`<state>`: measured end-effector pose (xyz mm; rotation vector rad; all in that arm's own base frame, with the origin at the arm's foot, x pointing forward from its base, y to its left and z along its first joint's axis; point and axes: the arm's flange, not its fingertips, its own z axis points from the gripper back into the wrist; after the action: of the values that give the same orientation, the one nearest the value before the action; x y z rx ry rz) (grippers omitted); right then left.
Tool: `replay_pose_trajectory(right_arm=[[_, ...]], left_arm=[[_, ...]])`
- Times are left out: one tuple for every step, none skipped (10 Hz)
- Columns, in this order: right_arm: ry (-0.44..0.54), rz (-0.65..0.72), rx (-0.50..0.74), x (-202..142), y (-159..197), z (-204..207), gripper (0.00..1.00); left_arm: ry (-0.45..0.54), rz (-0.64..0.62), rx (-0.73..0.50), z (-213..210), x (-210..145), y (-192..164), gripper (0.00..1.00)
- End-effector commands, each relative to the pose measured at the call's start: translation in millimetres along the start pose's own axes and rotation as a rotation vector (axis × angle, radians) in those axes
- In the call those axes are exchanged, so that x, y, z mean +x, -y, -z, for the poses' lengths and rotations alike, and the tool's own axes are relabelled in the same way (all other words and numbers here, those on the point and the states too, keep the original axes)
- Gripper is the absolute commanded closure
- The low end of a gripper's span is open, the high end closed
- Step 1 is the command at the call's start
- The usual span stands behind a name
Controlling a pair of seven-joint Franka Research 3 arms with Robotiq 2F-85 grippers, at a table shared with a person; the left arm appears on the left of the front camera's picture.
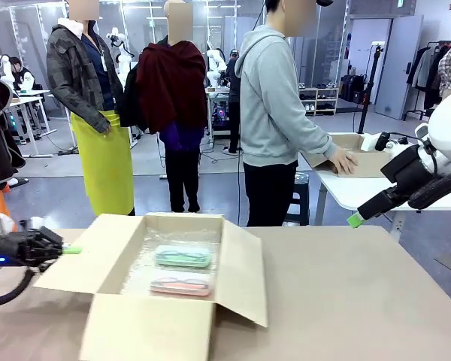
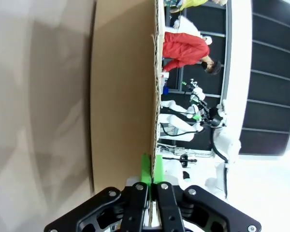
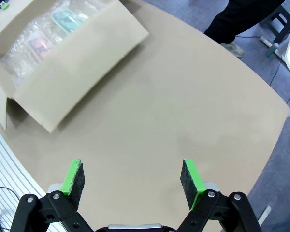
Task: Pack the glasses set securely to prepare it for shipping.
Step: Position the Package Box on the left side of the table.
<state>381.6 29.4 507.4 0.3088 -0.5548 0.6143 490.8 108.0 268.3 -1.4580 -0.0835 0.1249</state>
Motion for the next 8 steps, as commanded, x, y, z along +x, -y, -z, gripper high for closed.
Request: replay_pose_trajectory(right_arm=[[-0.005,0.002,-0.003,1,-1,-1,0.00],[-0.005,0.002,-0.003,1,-1,-1,0.00],[-0.005,0.002,-0.003,1,-1,-1,0.00],[-0.005,0.002,-0.003,1,-1,-1,0.00],[-0.005,0.002,-0.003,1,-1,-1,0.00],[-0.005,0.002,-0.003,1,-1,-1,0.00],[-0.005,0.002,-0.003,1,-1,-1,0.00],[-0.005,0.002,-0.003,1,-1,-1,0.00]], left_arm=[[0.049,0.005,-0.047,-54,14,-2,0.98],[0.066,0.005,-0.051,-85,14,-4,0.98],[0.091,0.019,-0.029,-115,13,-7,0.98],[0.094,0.016,-0.014,-150,12,-9,0.98],[0.120,0.008,0.017,-178,12,-11,0.98],[0.126,0.001,0.024,-202,12,-10,0.98],[0.124,-0.005,0.038,-222,12,-8,0.98],[0.117,-0.004,0.060,-238,11,-5,0.98]])
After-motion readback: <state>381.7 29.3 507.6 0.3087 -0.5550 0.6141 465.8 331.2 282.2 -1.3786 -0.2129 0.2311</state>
